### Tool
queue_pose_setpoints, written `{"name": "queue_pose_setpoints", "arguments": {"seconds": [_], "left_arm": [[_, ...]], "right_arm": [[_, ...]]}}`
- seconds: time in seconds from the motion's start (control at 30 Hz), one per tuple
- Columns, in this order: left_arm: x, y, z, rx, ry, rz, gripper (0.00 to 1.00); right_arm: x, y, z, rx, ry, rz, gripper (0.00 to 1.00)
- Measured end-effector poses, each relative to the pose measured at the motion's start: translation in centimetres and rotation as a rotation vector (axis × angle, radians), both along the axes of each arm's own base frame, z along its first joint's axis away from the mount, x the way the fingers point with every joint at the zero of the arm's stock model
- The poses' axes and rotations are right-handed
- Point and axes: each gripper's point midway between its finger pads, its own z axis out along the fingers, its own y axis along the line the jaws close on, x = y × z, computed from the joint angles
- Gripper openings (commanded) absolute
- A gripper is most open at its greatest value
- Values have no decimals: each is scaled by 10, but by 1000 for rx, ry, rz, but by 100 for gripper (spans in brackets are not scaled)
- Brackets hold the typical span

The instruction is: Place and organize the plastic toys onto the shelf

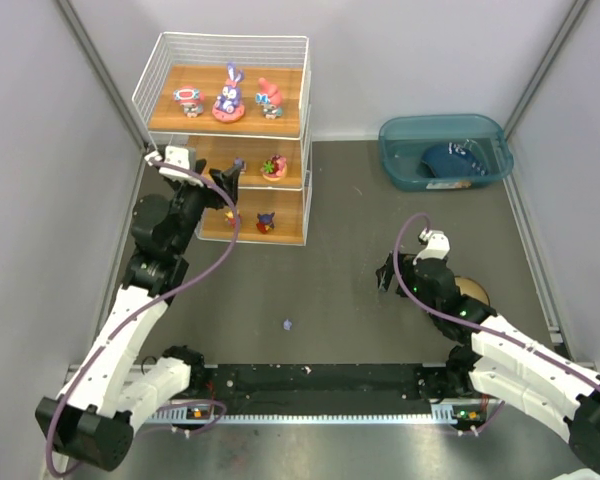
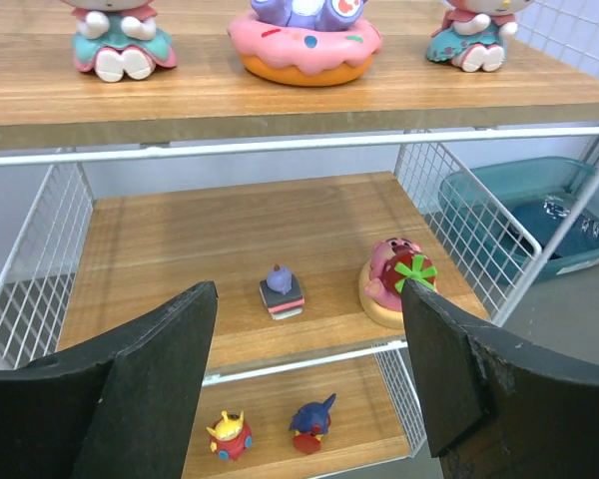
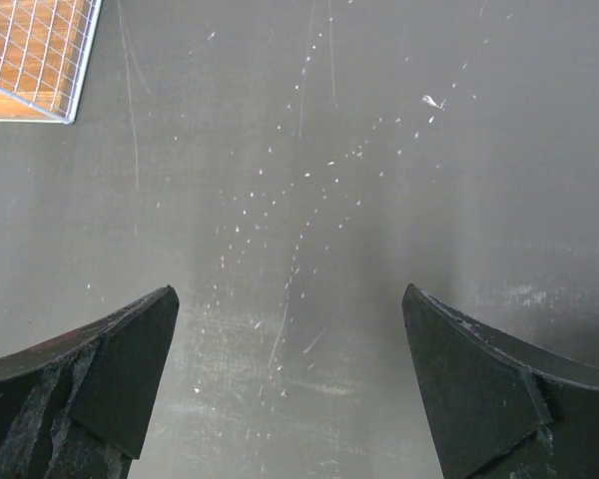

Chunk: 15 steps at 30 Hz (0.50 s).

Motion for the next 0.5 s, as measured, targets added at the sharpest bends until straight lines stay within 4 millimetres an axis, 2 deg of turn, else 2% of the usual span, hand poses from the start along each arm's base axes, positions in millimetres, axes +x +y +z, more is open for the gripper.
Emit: {"name": "queue_pose_setpoints", "arguments": {"seconds": [0.13, 0.23, 0.33, 0.5], "left_arm": [[-20, 6, 3, -6, -9, -1, 80], [-33, 7, -13, 0, 33, -9, 80], [-46, 8, -34, -12, 91, -20, 79], [-71, 8, -82, -38, 206, -36, 78]], "right_arm": [[0, 0, 0, 2, 1, 3, 96], [0, 1, 0, 2, 2, 4, 96], [0, 1, 0, 4, 2, 5, 96], [-1, 2, 1, 9, 1, 10, 96]]}}
